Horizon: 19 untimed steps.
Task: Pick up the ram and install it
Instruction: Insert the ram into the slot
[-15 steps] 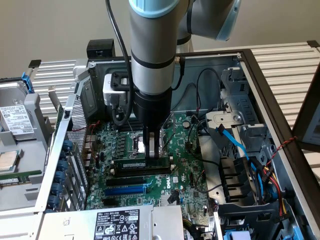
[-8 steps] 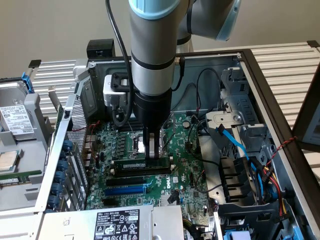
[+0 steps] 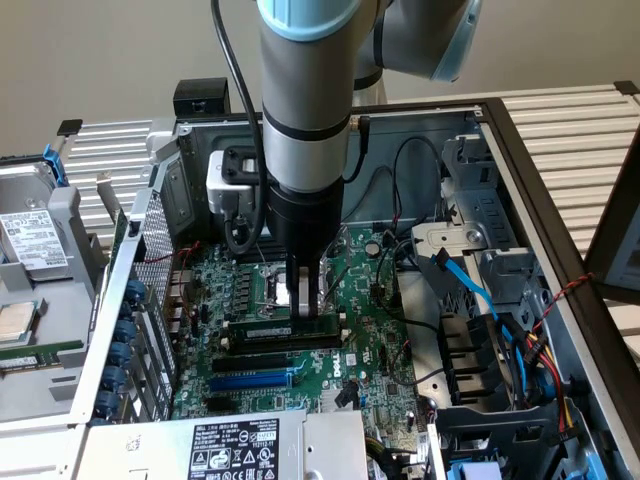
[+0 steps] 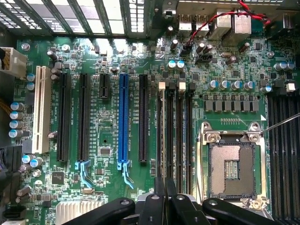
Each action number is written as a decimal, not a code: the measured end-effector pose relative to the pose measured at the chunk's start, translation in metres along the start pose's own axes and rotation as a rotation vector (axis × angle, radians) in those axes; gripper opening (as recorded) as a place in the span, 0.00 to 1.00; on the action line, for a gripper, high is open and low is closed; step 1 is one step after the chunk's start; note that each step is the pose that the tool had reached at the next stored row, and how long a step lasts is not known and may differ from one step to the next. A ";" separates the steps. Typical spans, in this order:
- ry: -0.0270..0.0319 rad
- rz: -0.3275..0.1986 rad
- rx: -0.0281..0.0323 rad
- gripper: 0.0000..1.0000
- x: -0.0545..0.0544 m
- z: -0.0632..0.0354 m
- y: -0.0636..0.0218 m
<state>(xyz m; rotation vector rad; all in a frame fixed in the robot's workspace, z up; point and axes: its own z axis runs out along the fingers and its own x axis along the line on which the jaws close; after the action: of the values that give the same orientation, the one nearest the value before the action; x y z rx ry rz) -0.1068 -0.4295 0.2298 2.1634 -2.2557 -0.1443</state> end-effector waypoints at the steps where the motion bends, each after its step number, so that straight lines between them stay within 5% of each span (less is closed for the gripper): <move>1: 0.0000 0.000 0.0001 0.12 0.000 0.0000 0.0001; 19: 0.0010 -0.001 0.0019 0.12 0.000 0.0004 0.0045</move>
<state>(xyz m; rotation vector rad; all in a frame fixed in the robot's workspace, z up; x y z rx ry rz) -0.1113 -0.4297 0.2298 2.1650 -2.2552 -0.1411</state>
